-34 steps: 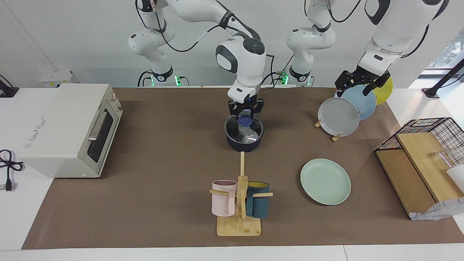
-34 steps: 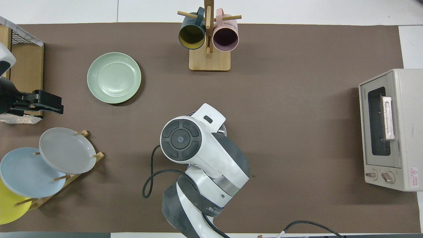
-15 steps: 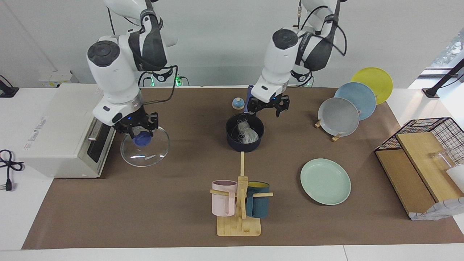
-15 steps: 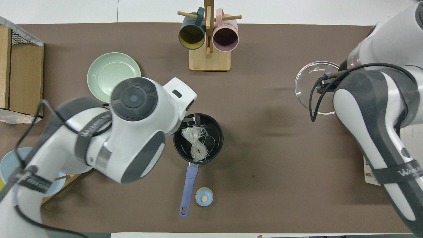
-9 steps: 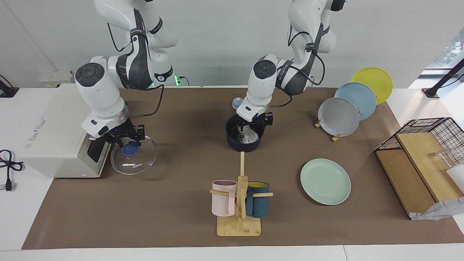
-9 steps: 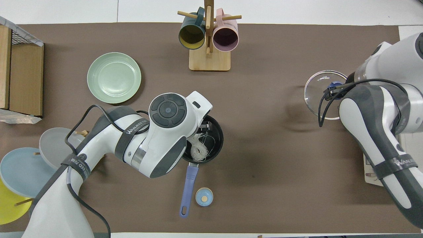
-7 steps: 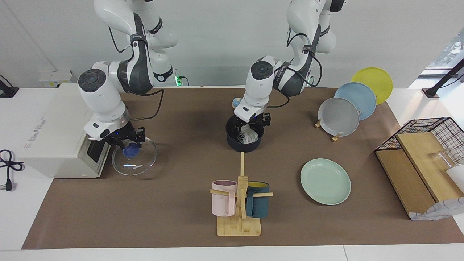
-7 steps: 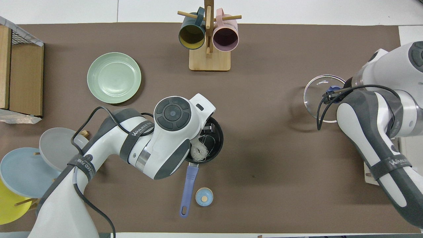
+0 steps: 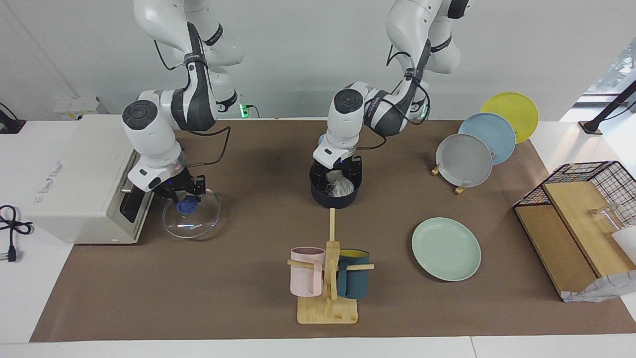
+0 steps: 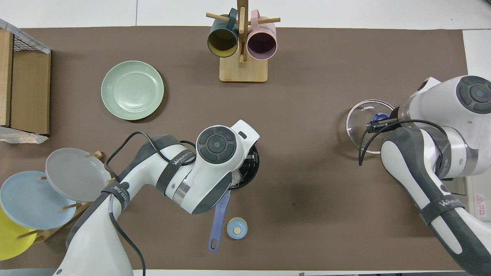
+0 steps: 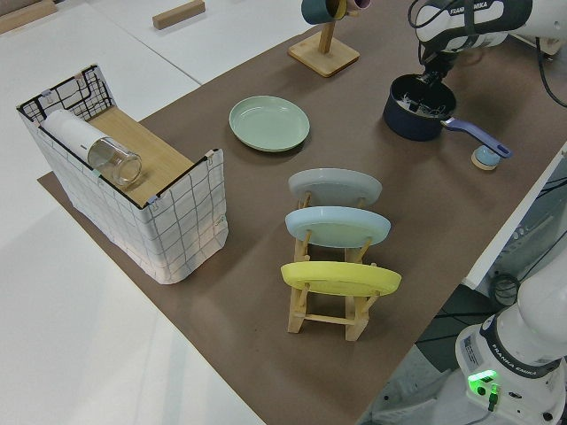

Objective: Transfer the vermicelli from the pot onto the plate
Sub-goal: 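Grasp the white vermicelli in the pot with the left gripper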

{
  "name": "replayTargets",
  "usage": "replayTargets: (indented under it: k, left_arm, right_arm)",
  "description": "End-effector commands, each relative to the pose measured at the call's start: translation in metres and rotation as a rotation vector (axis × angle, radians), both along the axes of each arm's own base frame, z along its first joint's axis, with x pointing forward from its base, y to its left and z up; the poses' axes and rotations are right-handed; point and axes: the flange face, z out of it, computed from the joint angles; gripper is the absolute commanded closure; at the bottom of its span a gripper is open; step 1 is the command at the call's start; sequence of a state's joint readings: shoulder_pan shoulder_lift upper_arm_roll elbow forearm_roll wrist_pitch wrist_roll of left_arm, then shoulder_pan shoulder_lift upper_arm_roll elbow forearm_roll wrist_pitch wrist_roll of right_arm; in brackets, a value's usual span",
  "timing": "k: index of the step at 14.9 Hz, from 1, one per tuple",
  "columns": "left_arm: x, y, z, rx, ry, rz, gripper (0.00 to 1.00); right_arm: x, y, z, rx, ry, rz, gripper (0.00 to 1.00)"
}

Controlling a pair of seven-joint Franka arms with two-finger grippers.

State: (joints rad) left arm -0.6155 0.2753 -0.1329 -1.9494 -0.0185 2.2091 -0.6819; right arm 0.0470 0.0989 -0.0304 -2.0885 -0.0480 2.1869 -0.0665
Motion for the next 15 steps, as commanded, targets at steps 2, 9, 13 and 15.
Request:
replayTargets:
  k: [2, 9, 13, 15]
  left_arm:
    - [-0.007, -0.006, -0.019, -0.012, -0.005, -0.007, 0.00]
    - [0.002, 0.002, -0.013, -0.011, -0.006, -0.021, 1.00]
    - [0.025, 0.036, 0.045, 0.001, -0.002, 0.011, 1.00]
    - [0.034, 0.048, 0.084, 0.023, 0.028, 0.019, 1.00]
  right_arm:
    - [-0.012, 0.001, -0.004, 0.011, -0.024, -0.017, 0.56]
    - [-0.015, 0.009, -0.021, 0.010, 0.006, -0.021, 0.56]
    - [-0.022, 0.009, -0.029, 0.013, -0.003, -0.016, 0.56]
    - [-0.024, 0.009, -0.032, 0.012, 0.002, -0.018, 0.56]
